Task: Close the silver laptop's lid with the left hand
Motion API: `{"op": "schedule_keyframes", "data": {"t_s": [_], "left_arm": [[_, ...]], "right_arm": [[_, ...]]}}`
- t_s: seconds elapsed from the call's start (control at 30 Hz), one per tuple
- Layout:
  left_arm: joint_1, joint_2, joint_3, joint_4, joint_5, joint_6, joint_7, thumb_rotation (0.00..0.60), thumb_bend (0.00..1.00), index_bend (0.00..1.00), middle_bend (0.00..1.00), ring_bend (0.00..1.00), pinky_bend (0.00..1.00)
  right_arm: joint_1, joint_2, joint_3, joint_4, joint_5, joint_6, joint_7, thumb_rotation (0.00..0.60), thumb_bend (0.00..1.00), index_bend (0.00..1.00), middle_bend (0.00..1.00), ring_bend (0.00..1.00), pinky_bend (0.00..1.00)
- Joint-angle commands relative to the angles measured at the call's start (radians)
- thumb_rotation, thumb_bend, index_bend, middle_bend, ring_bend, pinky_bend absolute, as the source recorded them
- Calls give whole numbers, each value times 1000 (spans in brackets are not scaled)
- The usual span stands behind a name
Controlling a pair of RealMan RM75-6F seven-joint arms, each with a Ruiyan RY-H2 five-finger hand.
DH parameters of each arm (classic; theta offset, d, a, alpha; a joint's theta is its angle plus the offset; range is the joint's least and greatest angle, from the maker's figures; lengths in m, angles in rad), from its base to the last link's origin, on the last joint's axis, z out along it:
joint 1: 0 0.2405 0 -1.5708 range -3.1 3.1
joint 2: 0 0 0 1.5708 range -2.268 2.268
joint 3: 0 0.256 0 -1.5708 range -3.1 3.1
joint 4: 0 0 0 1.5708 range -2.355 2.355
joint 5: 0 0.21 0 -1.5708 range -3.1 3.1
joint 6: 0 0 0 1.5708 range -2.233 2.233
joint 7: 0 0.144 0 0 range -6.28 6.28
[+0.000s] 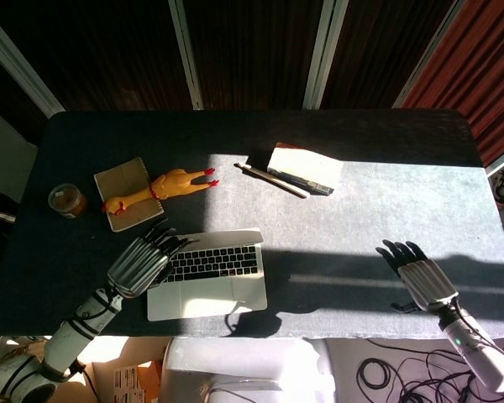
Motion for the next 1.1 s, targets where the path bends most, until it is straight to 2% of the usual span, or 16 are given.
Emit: {"op": "schedule_keyframes", "data": {"t_s": [0.03,0.13,0.17,0.27,0.57,0.73,1.1], "left_arm": [[31,38,37,-53,-10,-15,48,600,424,242,394,213,136],[46,45,61,-71,-12,-30,65,600,424,242,392,212,136],[56,44,87,-66,-16,-49,89,600,424,242,384,203,136],[69,50,108,-90,-24,-71,116,600,423,241,331,149,136],[68,87,172,-165,-21,-187,60,600,416,177,181,42,136],[62,69,179,-134,-34,-242,33,600,409,127,96,1,136],[67,-8,199,-21,-11,-312,-76,600,416,83,67,0,131]], "right_arm": [[-2,1,-1,-3,-1,3,-2,600,69,0,0,0,0],[-6,4,-3,-14,-5,9,-11,600,69,0,0,0,0],[-13,8,-5,-26,-12,22,-19,600,69,0,0,0,0],[-21,12,-6,-37,-13,36,-31,600,69,0,0,0,0],[-25,9,-3,-46,0,35,-48,600,69,0,0,0,0],[-27,8,-4,-48,-1,33,-51,600,69,0,0,0,0],[-33,9,-1,-40,1,38,-40,600,69,0,0,0,0]]}}
